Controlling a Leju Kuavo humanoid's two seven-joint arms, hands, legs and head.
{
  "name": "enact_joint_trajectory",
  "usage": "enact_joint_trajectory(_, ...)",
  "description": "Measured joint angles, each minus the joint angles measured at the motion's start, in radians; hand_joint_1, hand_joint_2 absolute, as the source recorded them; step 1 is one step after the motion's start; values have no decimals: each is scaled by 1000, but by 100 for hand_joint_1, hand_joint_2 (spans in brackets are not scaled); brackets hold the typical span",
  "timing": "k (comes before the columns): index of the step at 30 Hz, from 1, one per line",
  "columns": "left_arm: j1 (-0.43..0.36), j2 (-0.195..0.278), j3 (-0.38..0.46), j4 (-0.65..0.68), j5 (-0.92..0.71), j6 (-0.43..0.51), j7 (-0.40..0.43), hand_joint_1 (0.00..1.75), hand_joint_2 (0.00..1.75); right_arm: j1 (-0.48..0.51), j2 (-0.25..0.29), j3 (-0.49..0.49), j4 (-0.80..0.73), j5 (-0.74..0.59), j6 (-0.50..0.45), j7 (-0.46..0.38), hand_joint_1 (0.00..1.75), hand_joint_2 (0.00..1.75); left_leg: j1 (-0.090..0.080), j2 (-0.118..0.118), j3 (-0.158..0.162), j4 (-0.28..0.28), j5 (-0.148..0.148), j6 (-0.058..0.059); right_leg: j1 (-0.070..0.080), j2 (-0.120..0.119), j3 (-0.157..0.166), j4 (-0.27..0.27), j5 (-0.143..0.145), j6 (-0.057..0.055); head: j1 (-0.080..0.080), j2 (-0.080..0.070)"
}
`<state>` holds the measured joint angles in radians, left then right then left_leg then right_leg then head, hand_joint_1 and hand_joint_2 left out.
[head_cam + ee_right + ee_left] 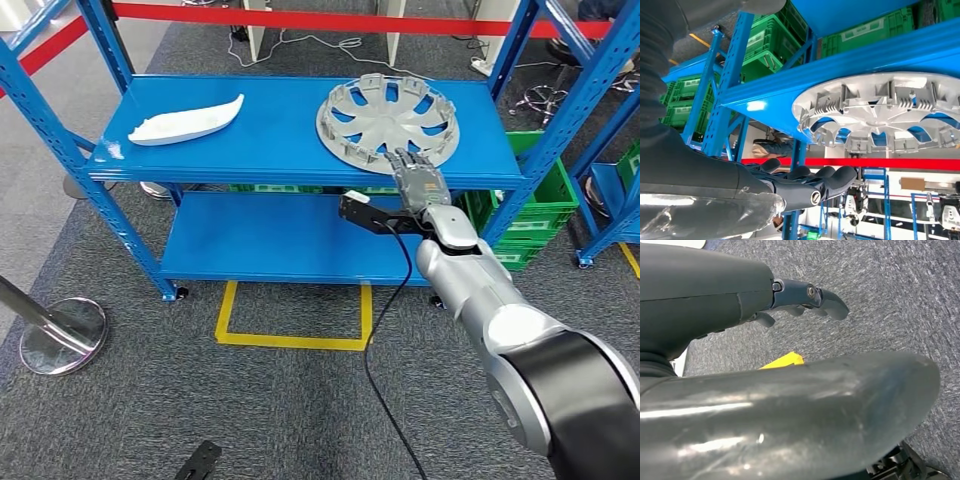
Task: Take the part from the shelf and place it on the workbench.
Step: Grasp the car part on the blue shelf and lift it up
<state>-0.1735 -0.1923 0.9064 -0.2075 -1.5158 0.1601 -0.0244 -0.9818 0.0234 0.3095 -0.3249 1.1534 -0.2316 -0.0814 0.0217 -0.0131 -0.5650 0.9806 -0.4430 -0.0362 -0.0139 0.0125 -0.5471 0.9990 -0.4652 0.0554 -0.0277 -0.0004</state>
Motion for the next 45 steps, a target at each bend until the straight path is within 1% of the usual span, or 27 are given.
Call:
enact_joint_trajectory(3, 0, 0, 0, 0, -2, -1, 0, 0, 0, 9, 5, 3, 1, 17, 48, 12, 0, 175, 0, 0, 0, 0, 0, 0, 0, 0, 0, 0, 0, 0, 0, 0)
enact_joint_trajectory(7, -2, -2, -1, 0, -8, -6, 1, 0, 0, 53, 19, 20, 9, 45, 92, 48, 0, 175, 0, 0, 1, 0, 0, 0, 0, 0, 0, 0, 0, 0, 0, 0)
enact_joint_trajectory(11, -2, -4, -1, 0, -12, -7, 6, 0, 0, 89, 25, 29, 18, 55, 98, 72, 0, 175, 0, 0, 0, 0, 0, 0, 0, 0, 0, 0, 0, 0, 0, 0)
enact_joint_trajectory(18, 0, -3, -1, 0, -12, -14, 8, 0, 0, 93, 25, 33, 19, 54, 96, 70, 0, 175, 0, 0, 0, 0, 0, 0, 0, 0, 0, 0, 0, 0, 0, 0)
enact_joint_trajectory(25, 0, -3, -1, 0, -5, -16, 0, 0, 0, 90, 25, 34, 19, 54, 86, 66, 0, 175, 0, 0, 1, 0, 1, 0, 0, 0, 0, 0, 0, 0, 0, 0)
enact_joint_trajectory(33, 0, -3, -1, 0, -6, -15, 3, 0, 0, 68, 27, 34, 16, 53, -2, 39, 0, 175, 0, 0, 1, 0, 1, -1, 0, 0, 0, 0, 0, 0, 0, 0)
enact_joint_trajectory(37, 0, -3, -1, 0, -6, -15, 6, 0, 0, 53, 29, 34, 14, 54, -12, 34, 0, 175, 0, 0, 1, 0, 1, -1, 0, 0, 0, 0, 0, 0, 0, 0)
enact_joint_trajectory(45, 0, -3, -1, 0, -6, -14, 6, 0, 0, 54, 31, 35, 14, 55, -30, 32, 0, 175, 0, 0, 1, 0, 1, -1, 0, 0, 0, 0, 0, 0, 0, 0)
